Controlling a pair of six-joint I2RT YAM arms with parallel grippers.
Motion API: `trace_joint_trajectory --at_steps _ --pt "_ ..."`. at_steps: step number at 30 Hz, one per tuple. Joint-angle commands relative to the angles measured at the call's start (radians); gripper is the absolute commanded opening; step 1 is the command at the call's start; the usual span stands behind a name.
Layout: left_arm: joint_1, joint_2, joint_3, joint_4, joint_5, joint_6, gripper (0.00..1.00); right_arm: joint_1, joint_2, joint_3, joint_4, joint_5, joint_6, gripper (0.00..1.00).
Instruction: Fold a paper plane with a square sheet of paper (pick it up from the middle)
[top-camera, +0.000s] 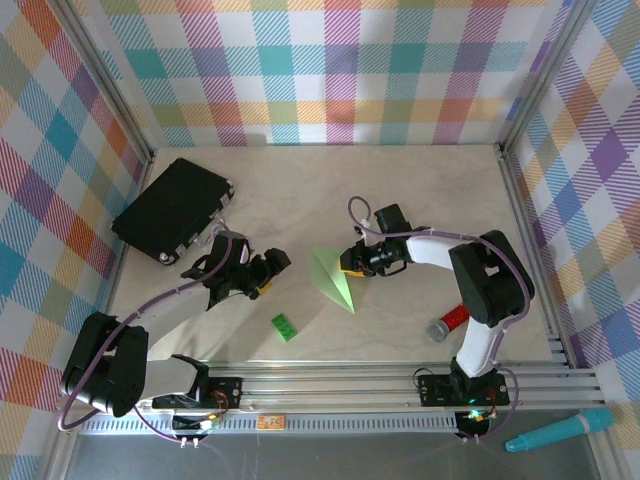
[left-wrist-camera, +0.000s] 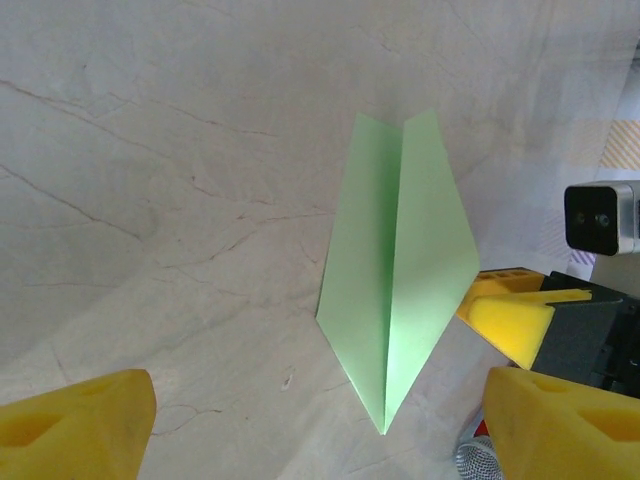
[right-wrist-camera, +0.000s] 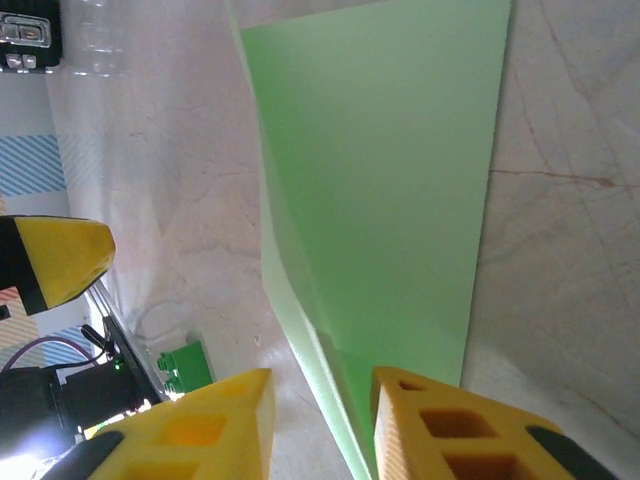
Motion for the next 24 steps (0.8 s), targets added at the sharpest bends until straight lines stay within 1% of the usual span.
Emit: trace_joint_trajectory --at_steps 1,6,9,14,17,21,24 --pt "-0.012 0.005 -0.007 0.039 0.005 -0.013 0.85 -0.001 0.030 0.034 0.013 -0.048 -0.053 0.27" --pt "-0.016 0.015 0.000 0.075 0.030 -0.013 0.86 -0.004 0.019 0.035 0.062 -0.090 -0.066 0.14" --pt "-0.027 0.014 0.003 0.127 0.063 -0.020 0.86 -0.010 -0.025 0.023 0.100 -0.113 -0.048 0.10" --pt "-0.062 0.005 0.034 0.239 0.131 -0.041 0.85 -0.020 -0.111 -0.001 0.188 -0.168 0.051 0.08" --pt "-0.088 0.017 0.050 0.341 0.171 -0.071 0.80 -0.019 -0.158 -0.005 0.236 -0.191 0.135 0.08" --pt "-0.121 0.063 0.081 0.451 0.210 -0.081 0.76 -0.019 -0.212 -0.019 0.311 -0.210 0.247 0.09" --pt "-0.143 0.116 0.120 0.511 0.247 -0.080 0.73 -0.020 -0.228 -0.016 0.332 -0.220 0.301 0.09"
